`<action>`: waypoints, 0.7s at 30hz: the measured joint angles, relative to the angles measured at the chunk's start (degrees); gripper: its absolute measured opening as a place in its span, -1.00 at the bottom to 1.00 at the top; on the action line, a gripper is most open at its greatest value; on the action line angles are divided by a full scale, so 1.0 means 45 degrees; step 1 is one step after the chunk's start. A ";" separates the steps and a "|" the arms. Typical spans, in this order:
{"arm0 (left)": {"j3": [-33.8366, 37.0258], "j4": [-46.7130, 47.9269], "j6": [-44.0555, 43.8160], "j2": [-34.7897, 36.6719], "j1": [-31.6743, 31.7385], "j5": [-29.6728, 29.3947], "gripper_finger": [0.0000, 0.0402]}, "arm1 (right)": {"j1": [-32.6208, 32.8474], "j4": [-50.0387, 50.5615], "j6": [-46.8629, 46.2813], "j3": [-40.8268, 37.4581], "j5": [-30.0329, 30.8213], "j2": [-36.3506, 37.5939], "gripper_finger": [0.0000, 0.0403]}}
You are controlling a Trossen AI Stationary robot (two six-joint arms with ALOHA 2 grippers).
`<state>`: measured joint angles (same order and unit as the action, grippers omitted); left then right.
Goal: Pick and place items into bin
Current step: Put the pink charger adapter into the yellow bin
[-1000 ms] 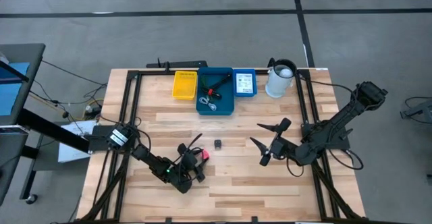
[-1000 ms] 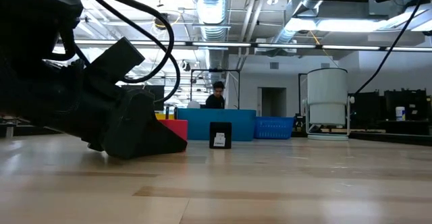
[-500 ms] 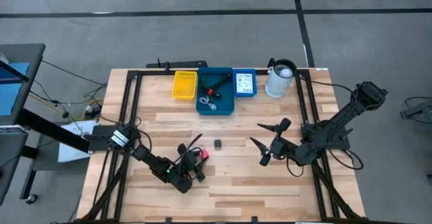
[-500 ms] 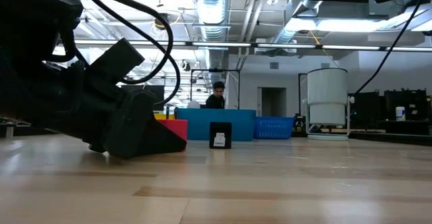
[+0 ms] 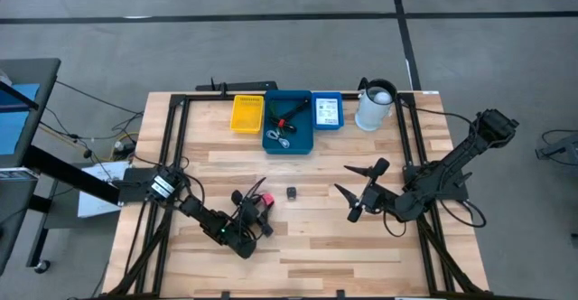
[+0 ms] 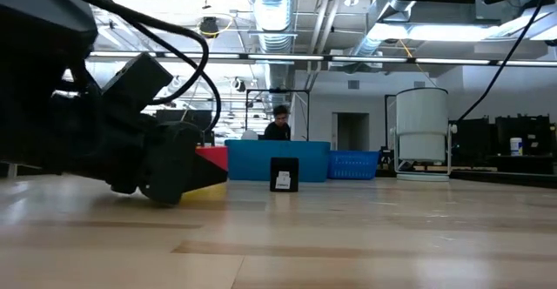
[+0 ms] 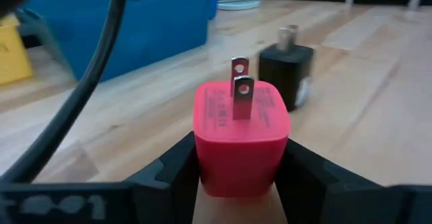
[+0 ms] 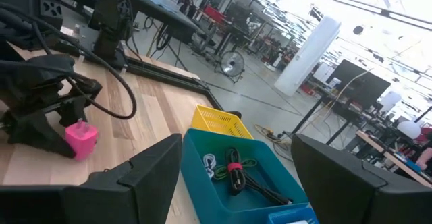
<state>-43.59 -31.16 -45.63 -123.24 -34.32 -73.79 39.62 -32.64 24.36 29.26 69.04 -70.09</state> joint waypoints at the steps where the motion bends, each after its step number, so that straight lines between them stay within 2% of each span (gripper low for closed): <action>1: 0.0005 -0.0062 0.0005 0.0009 0.0028 -0.0129 -0.25 | 0.0000 0.0000 0.0000 0.0000 0.0000 0.0002 0.37; 4: 0.0019 -0.0102 0.0216 0.0278 0.0144 -0.0390 -0.20 | 0.0000 0.0000 0.0000 0.0000 0.0000 0.0002 0.37; 12: -0.0005 0.0303 0.2155 0.2316 0.0778 -0.0948 -0.31 | 0.0000 0.0000 0.0000 0.0000 0.0001 -0.0002 0.37; 18: -0.0015 0.2570 0.2571 0.4930 0.1583 -0.1085 -0.22 | 0.0000 -0.0008 0.0003 0.0000 0.0005 -0.0001 0.37; 21: -0.0019 0.3884 0.2953 0.6263 0.2099 -0.1099 -0.24 | 0.0000 -0.0010 0.0012 0.0000 0.0005 -0.0001 0.37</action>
<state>-43.68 -13.68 -32.34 -95.06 -24.87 -78.74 39.62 -32.69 24.41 29.26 69.06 -70.10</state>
